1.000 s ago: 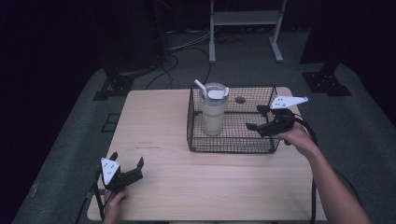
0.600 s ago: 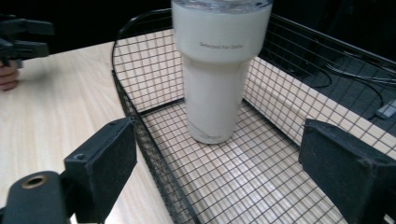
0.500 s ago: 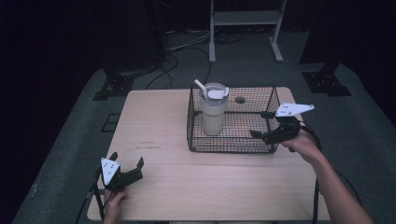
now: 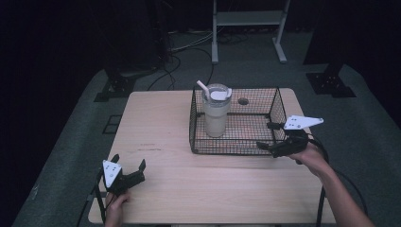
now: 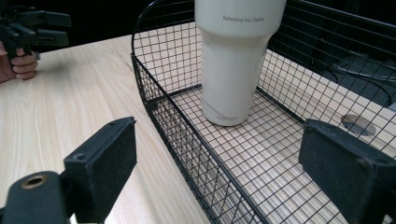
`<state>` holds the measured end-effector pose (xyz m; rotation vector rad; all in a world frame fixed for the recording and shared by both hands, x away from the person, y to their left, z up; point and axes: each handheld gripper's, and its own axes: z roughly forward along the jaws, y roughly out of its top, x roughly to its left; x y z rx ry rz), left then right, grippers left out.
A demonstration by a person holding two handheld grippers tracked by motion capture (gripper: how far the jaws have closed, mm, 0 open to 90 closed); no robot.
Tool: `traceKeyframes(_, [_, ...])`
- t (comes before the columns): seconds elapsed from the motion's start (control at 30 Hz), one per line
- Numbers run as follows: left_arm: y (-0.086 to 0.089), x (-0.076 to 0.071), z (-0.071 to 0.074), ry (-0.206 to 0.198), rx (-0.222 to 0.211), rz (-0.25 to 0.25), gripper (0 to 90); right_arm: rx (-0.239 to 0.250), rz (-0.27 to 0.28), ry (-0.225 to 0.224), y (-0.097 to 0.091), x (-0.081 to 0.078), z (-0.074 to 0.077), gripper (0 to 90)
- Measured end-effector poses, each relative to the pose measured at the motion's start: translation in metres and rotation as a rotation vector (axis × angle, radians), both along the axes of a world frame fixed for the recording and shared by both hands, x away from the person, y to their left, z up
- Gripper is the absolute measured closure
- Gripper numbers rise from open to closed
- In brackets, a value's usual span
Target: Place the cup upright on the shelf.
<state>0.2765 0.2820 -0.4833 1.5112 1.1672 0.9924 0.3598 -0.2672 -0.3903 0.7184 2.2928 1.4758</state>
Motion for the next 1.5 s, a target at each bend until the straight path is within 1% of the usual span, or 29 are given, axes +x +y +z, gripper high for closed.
traceKeyframes(0.23, [0.000,0.000,0.000,-0.001,0.000,0.000,0.0,0.000,0.001,0.002,-0.003,-0.008,-0.003,10.6])
traceKeyframes(0.27, [0.000,0.000,0.000,-0.001,0.001,0.000,0.0,-0.008,-0.005,0.003,-0.004,-0.011,-0.004,10.6])
traceKeyframes(0.3, [0.000,0.000,0.000,-0.001,0.001,0.000,0.0,-0.001,-0.003,0.001,-0.005,-0.012,-0.004,10.6])
traceKeyframes(0.43, [0.000,0.000,0.000,-0.001,0.001,0.000,0.0,-0.001,-0.005,0.003,-0.007,-0.016,-0.007,10.6])
traceKeyframes(0.6, [0.000,0.000,0.000,-0.001,0.001,0.001,0.0,0.007,-0.016,0.012,-0.012,-0.022,-0.013,10.6])
traceKeyframes(0.7, [0.000,0.000,0.000,0.000,0.001,0.001,0.0,0.006,-0.021,0.011,-0.014,-0.026,-0.016,10.6])
traceKeyframes(0.8, [0.000,0.000,0.000,0.001,-0.001,0.001,0.0,0.016,-0.025,0.008,-0.016,-0.028,-0.018,10.6])
traceKeyframes(0.87, [0.000,0.000,0.000,0.001,-0.001,0.001,0.0,0.003,-0.033,0.011,-0.017,-0.030,-0.019,10.6])
traceKeyframes(0.9, [0.000,0.000,0.000,0.001,-0.001,0.001,0.0,0.003,-0.033,0.011,-0.017,-0.030,-0.019,10.6])
traceKeyframes(0.93, [0.000,0.000,0.000,0.000,0.000,0.000,0.0,0.013,-0.034,0.011,-0.019,-0.033,-0.021,10.5])
traceKeyframes(1.03, [0.000,0.000,0.000,0.002,0.001,0.000,0.0,0.012,-0.041,0.009,-0.021,-0.035,-0.022,10.6])
traceKeyframes(1.17, [0.000,0.000,0.000,0.002,0.002,0.000,0.0,0.018,-0.056,0.019,-0.026,-0.038,-0.027,10.6])
traceKeyframes(1.4, [0.000,0.000,0.000,0.002,0.002,0.001,0.0,0.021,-0.080,0.035,-0.035,-0.046,-0.041,10.6])
traceKeyframes(1.5, [0.000,-0.001,0.000,-0.005,-0.001,0.003,0.0,0.019,-0.090,0.045,-0.038,-0.050,-0.047,10.6])
